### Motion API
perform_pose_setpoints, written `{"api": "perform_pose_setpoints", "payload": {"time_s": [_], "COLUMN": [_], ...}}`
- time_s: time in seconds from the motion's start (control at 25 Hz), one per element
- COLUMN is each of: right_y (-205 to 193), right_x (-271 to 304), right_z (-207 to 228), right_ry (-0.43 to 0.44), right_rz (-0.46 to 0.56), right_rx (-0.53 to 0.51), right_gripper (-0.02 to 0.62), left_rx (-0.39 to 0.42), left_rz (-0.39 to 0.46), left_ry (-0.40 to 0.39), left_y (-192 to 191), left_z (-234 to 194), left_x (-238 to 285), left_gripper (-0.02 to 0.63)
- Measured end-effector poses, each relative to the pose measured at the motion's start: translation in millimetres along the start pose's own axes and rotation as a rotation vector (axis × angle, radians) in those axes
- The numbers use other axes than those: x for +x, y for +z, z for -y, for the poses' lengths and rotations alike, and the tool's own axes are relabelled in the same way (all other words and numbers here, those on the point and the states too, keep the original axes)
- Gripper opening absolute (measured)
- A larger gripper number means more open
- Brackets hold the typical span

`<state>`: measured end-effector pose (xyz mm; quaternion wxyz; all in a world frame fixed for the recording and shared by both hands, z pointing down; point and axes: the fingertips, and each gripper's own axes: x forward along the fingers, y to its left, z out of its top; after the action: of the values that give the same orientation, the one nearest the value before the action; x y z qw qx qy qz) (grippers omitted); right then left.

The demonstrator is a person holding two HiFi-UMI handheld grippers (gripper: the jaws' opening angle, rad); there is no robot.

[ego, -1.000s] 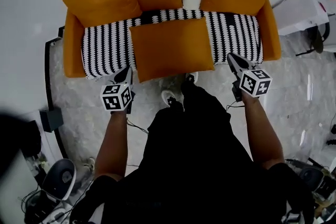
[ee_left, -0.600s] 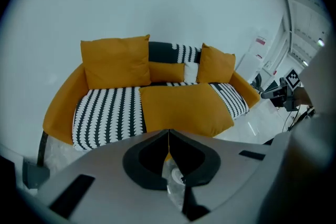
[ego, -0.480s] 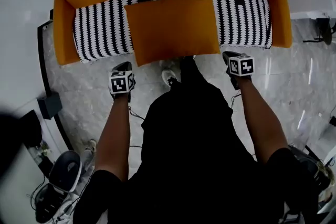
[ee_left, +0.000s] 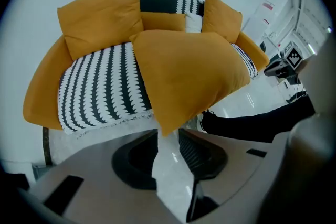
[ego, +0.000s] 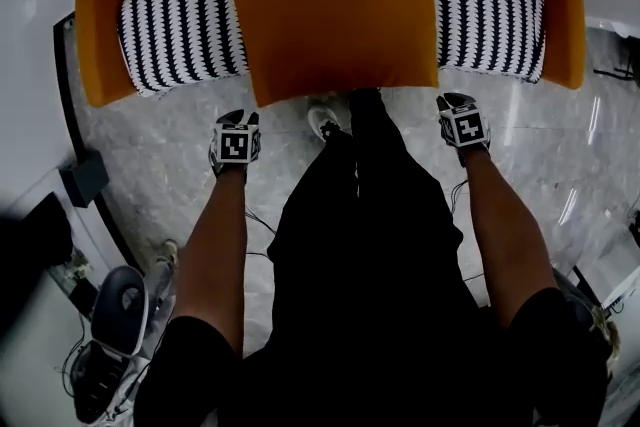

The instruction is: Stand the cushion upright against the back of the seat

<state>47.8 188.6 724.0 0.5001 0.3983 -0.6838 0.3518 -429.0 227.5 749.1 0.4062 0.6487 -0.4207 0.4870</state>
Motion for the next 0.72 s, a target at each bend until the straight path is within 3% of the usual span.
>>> {"api": "perform_pose_setpoints", "payload": {"time_s": [0.04,0.12,0.24,0.52,0.72], "right_y": [-5.1,-16.6,-25.0,-26.0,-35.3], "right_x": [4.8,13.4,25.3,75.8,96.2], "right_z": [2.1,4.7,8.7,20.9,34.3], "right_ry": [-0.005,-0.014,-0.033,-0.048,-0.084], "right_rz": [-0.012,-0.042,-0.077,-0.147,-0.253], "right_rx": [-0.003,-0.01,-0.038,-0.154,-0.231], "right_gripper": [0.046,0.116,0.146,0.167,0.167], "left_rx": [-0.001,0.005,0.025,0.076,0.117], "left_rz": [-0.014,-0.041,-0.075,-0.106,-0.111], "left_ry": [-0.008,-0.019,-0.038,-0.034,-0.035], "left_y": [-5.3,-16.1,-26.0,-26.5,-20.8], "left_z": [-0.2,-0.3,0.0,-5.5,-2.6], "left_x": [9.3,25.4,47.3,87.0,101.9], "left_gripper": [0.131,0.135,0.144,0.16,0.161]}}
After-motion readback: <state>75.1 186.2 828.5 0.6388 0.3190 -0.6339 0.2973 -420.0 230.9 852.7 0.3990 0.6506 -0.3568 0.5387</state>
